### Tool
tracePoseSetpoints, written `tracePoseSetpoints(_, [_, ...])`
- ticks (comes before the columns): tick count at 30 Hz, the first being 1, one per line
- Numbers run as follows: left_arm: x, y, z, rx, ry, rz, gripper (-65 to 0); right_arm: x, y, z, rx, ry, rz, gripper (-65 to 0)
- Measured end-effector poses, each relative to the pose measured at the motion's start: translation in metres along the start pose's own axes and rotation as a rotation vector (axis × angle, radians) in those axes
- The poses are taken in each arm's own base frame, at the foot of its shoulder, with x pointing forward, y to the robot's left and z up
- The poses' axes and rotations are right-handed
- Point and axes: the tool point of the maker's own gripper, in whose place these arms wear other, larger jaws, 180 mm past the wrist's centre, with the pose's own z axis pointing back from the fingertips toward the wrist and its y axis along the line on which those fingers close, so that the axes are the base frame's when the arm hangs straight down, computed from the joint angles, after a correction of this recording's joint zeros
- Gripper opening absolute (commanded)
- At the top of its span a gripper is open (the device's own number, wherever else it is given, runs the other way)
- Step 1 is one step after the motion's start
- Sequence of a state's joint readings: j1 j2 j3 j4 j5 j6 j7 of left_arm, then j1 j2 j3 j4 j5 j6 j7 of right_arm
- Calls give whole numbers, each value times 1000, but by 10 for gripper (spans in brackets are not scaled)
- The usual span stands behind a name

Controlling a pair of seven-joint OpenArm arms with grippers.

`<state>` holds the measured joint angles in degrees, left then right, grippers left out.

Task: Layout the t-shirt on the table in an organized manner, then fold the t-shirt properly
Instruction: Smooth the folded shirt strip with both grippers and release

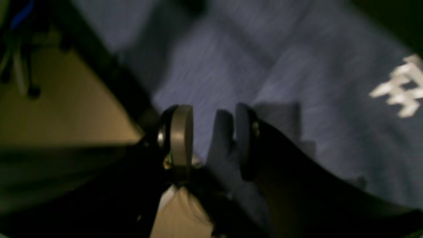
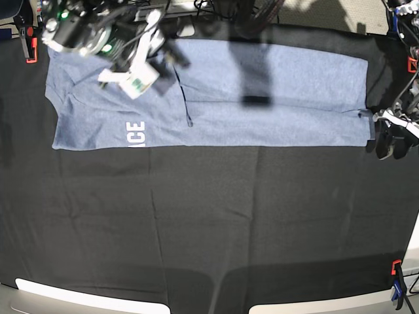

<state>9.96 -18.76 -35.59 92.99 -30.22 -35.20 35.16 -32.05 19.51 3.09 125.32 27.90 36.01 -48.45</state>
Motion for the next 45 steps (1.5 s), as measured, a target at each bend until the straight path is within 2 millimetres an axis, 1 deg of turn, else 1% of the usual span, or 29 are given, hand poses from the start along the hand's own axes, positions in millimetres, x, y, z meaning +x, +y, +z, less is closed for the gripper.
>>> tracePoseSetpoints(3, [-13, 0, 0, 0, 71, 0, -381, 1, -15, 7, -50, -11, -6, -438])
tracePoseSetpoints(7, [-27, 3, 0, 6, 124, 14, -381, -1, -42, 21, -143, -10, -17, -438])
tracePoseSetpoints(9, [-43, 6, 0, 8, 167, 45, -381, -2, -57, 30, -195, -10, -22, -438])
tracePoseSetpoints(12, [-71, 12, 0, 15, 228, 114, -381, -3, -75, 43, -261, -12, -33, -438])
tracePoseSetpoints(13, [-80, 13, 0, 11, 241, 147, -381, -3, -78, 46, -272, -18, -39, -438])
tracePoseSetpoints(15, [-93, 7, 0, -27, 267, 207, -381, -1, -83, 51, -285, -38, -55, -438])
tracePoseSetpoints(18, [-101, -5, 2, -97, 288, 251, -381, 1, -86, 56, -296, -50, -64, -438])
tracePoseSetpoints(20, [-108, -6, 3, -101, 314, 260, -381, 0, -87, 56, -300, -48, -64, -438])
tracePoseSetpoints(25, [-119, -9, 4, -130, 335, 319, -381, 0, -87, 56, -299, -44, -65, -438])
tracePoseSetpoints(27, [-120, -16, 6, -166, 348, 370, -381, 0, -87, 56, -300, -44, -65, -438])
tracePoseSetpoints(32, [-124, -40, 15, -289, 415, 461, -398, -1, -87, 56, -300, -41, -66, -438])
tracePoseSetpoints(35, [-123, -43, 15, -300, 409, 470, -408, -2, -87, 56, -299, -37, -66, -438])
tracePoseSetpoints(36, [-122, -43, 14, -300, 405, 471, -434, -1, -87, 56, -299, -38, -66, -438])
tracePoseSetpoints(37, [-122, -42, 14, -298, 400, 471, -477, -1, -87, 56, -299, -38, -66, -438])
tracePoseSetpoints(39, [-120, -41, 13, -290, 384, 474, -603, -2, -87, 56, -299, -33, -67, -438])
tracePoseSetpoints(40, [-118, -40, 12, -287, 376, 476, -650, -3, -87, 56, -299, -29, -67, -438])
tracePoseSetpoints(42, [-112, -35, 9, -266, 326, 479, -650, -4, -87, 56, -299, -25, -68, -438])
tracePoseSetpoints(45, [-109, -25, 5, -217, 290, 448, -650, -7, -87, 56, -301, -4, -69, -438])
